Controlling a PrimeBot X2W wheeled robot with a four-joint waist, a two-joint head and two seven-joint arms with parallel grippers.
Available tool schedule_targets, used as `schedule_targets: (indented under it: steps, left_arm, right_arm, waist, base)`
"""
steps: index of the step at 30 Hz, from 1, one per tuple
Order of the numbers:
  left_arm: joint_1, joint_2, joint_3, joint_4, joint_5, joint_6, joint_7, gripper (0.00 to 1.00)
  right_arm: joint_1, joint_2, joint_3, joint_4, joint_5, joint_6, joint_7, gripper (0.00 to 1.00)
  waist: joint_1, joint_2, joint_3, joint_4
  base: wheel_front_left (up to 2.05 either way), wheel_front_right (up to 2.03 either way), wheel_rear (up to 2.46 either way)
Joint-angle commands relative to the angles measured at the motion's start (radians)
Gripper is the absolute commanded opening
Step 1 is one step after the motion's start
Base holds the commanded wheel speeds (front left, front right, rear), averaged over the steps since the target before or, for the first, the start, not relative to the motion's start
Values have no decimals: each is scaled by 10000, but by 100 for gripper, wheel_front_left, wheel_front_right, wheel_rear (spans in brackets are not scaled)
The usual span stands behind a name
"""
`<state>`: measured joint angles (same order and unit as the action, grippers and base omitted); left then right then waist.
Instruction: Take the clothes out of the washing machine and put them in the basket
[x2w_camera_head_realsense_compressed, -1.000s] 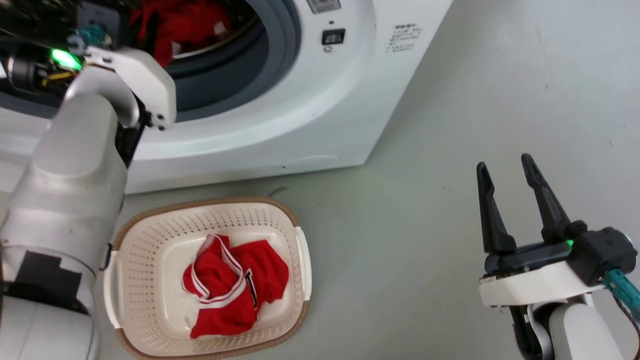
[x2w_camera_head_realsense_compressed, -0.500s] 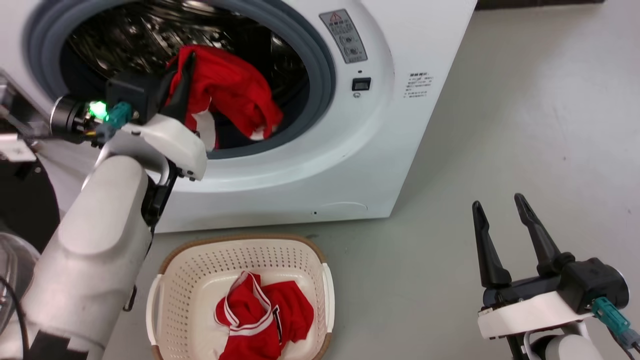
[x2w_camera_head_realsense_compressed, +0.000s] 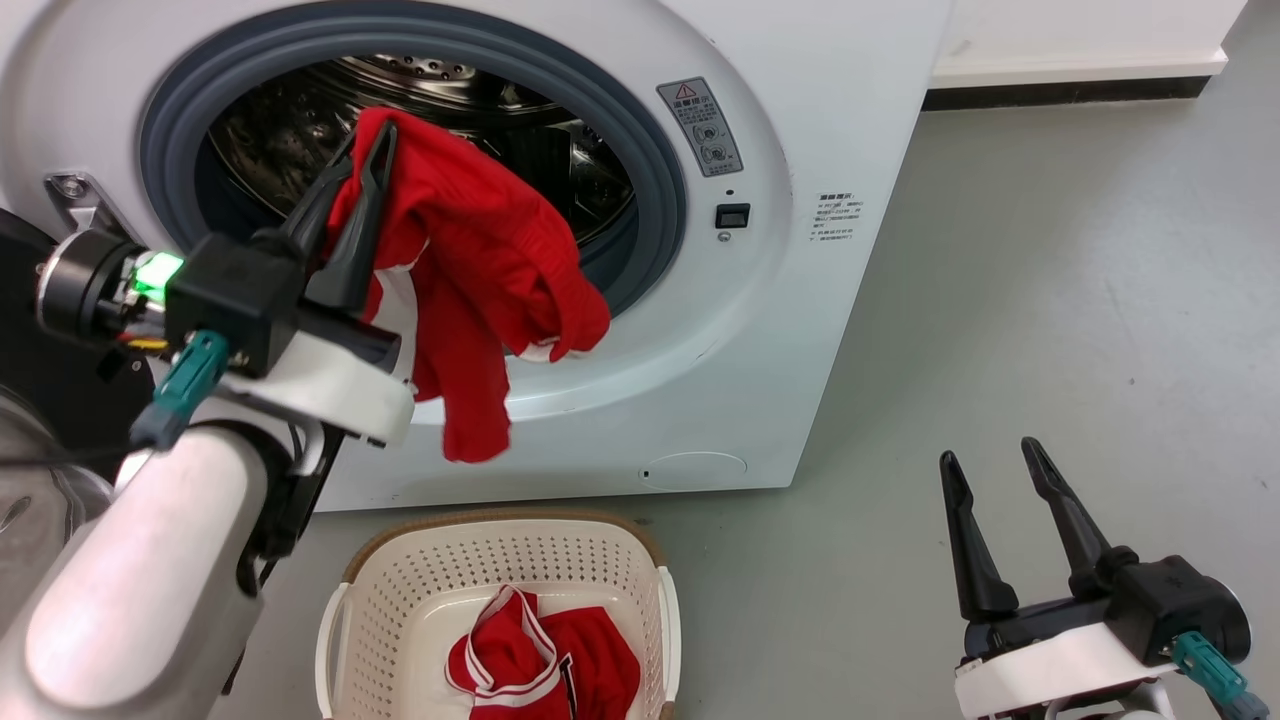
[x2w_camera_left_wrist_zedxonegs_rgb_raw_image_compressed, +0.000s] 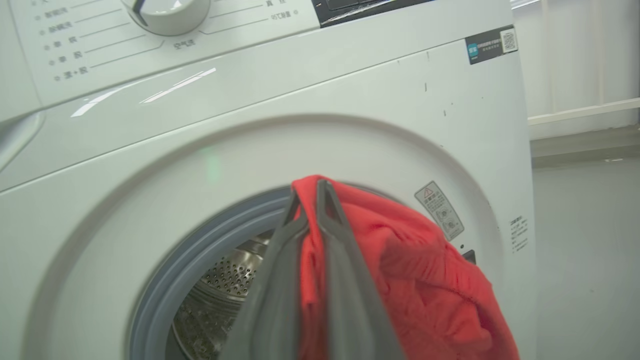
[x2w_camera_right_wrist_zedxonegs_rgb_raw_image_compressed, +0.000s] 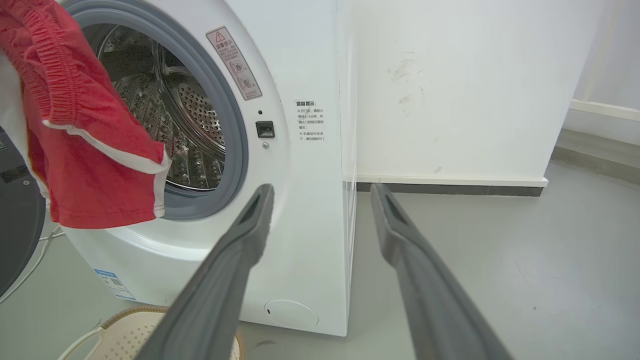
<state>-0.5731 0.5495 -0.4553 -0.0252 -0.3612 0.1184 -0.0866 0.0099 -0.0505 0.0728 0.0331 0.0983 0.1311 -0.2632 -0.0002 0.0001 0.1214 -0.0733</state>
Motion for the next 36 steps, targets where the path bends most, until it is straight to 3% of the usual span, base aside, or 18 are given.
schedule_targets:
  steps: [1,12,19,27,36]
  left_arm:
    - [215,107,41,-382,60,117,108,0]
    - [1858,858,83,-3114,173,909,1020,0]
    - [3003,753,-326,-3079,-114,1063,1051,0]
    - [3690,139,-797,-1233,-745,712,475,0]
    - [2677,-871,-1272,3249,-1247,-382,-228,0]
  right_arm:
    - [83,8,-4,-10,34,-7,-24,100]
    - [65,6,-31,-43,58,-7,-23,100]
    - [-211,8,-121,-122,-23,-7,-23,100]
    - [-733,9,-164,-274,-152,-7,-23,100]
    - [-1737,9,-246,-525,-158,-7,-23,100]
  waist:
    - [2,-1,-24,5]
    - [2,-1,2,82]
    - [2,-1,475,149]
    - [2,-1,1598,60]
    - [2,-1,3458,-337]
  base:
    - [0,0,0]
    - [0,0,0]
    - [0,0,0]
    - [0,0,0]
    - [0,0,0]
